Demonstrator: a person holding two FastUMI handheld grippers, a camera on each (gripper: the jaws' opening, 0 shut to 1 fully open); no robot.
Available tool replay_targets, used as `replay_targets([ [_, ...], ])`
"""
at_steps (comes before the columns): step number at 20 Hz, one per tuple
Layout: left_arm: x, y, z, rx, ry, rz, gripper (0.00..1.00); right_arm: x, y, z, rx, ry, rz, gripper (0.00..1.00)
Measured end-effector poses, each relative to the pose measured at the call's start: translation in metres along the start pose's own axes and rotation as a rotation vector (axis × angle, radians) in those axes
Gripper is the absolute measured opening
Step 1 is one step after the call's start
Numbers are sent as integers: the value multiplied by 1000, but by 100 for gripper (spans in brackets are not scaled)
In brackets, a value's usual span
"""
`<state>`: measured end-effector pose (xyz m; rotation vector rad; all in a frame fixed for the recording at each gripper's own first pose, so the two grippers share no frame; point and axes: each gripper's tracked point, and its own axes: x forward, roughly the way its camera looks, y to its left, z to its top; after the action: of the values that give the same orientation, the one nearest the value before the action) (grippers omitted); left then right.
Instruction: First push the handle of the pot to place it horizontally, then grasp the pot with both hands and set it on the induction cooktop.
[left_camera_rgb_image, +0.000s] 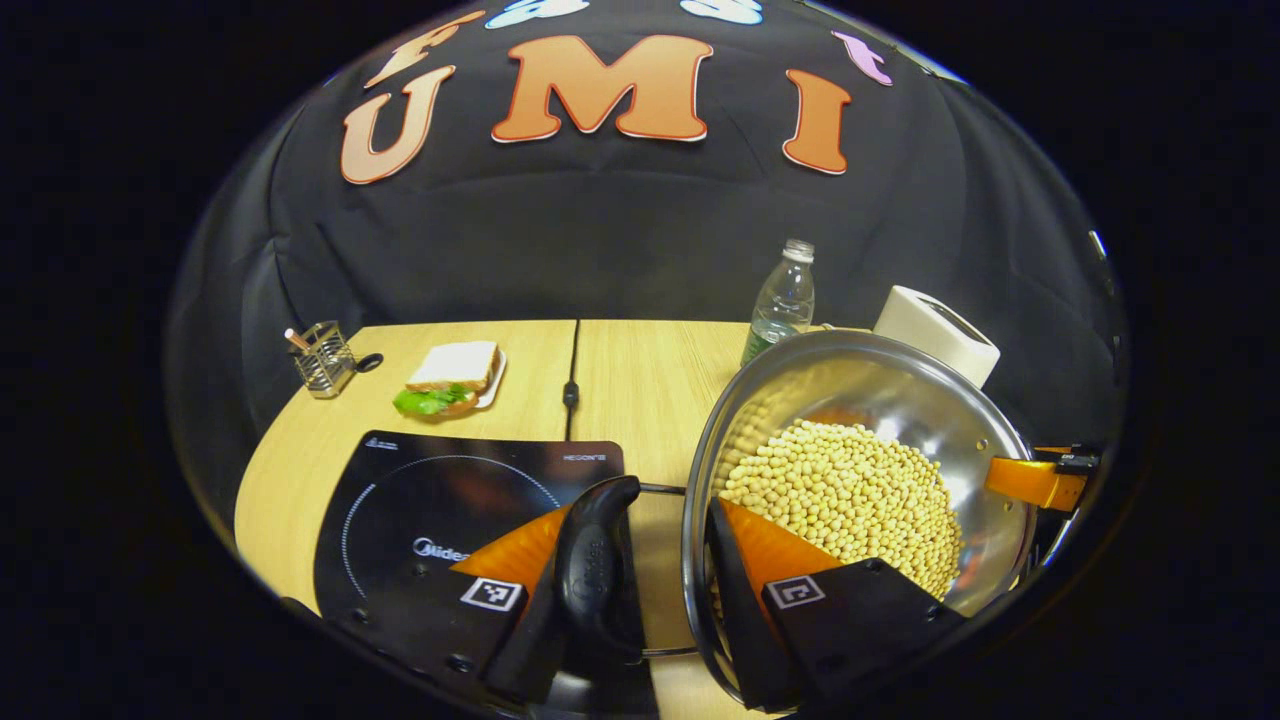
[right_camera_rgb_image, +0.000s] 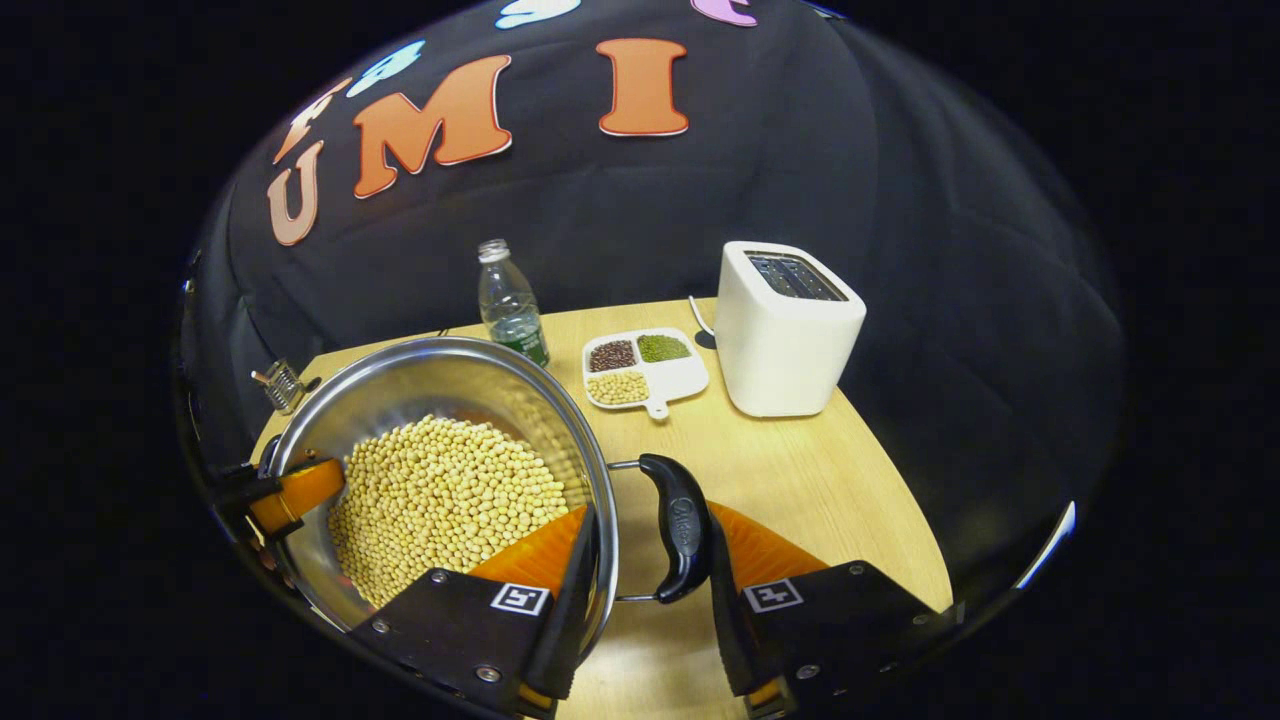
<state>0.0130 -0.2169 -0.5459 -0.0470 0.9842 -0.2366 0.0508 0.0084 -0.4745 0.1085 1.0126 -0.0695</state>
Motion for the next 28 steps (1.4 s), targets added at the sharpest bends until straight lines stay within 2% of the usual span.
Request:
replay_targets([
  [3, -16, 21, 9, 13, -31, 24, 74, -10, 20, 4, -10, -3, 25, 57],
  [4, -21, 28, 11, 19, -41, 32, 72, -13, 28, 6, -11, -7, 34, 57],
  [5, -27, 35, 12, 14, -49, 39, 74, -17, 37, 9, -16, -11, 43, 56],
  [6, -33, 42, 13, 9, -51, 43, 71, -21, 46, 10, -24, -16, 50, 57],
  [7, -38, 51, 14, 2, -52, 49, 74, -23, 54, 12, -34, -21, 56, 57],
  [9, -46, 69, 17, -8, -56, 62, 72, -27, 73, 15, -50, -32, 70, 56],
  [10, -50, 77, 19, -8, -61, 69, 74, -28, 82, 16, -49, -36, 78, 57],
  [12, -58, 93, 22, -10, -73, 84, 71, -28, 99, 17, -54, -43, 94, 57],
  [14, -64, 109, 20, -12, -69, 100, 74, -31, 115, 15, -71, -32, 111, 57],
  [20, -77, 147, 20, -38, -66, 129, 74, -30, 144, 17, -105, -50, 146, 56],
  [21, -80, 154, 21, -40, -66, 136, 71, -28, 153, 18, -107, -50, 154, 57],
  [22, -82, 161, 22, -41, -66, 145, 74, -27, 163, 18, -110, -45, 164, 56],
  [24, -81, 181, 16, -43, -62, 163, 74, -31, 188, 15, -124, -36, 179, 57],
  [28, -77, 209, 13, -56, -59, 180, 74, -20, 212, 13, -132, -33, 200, 56],
])
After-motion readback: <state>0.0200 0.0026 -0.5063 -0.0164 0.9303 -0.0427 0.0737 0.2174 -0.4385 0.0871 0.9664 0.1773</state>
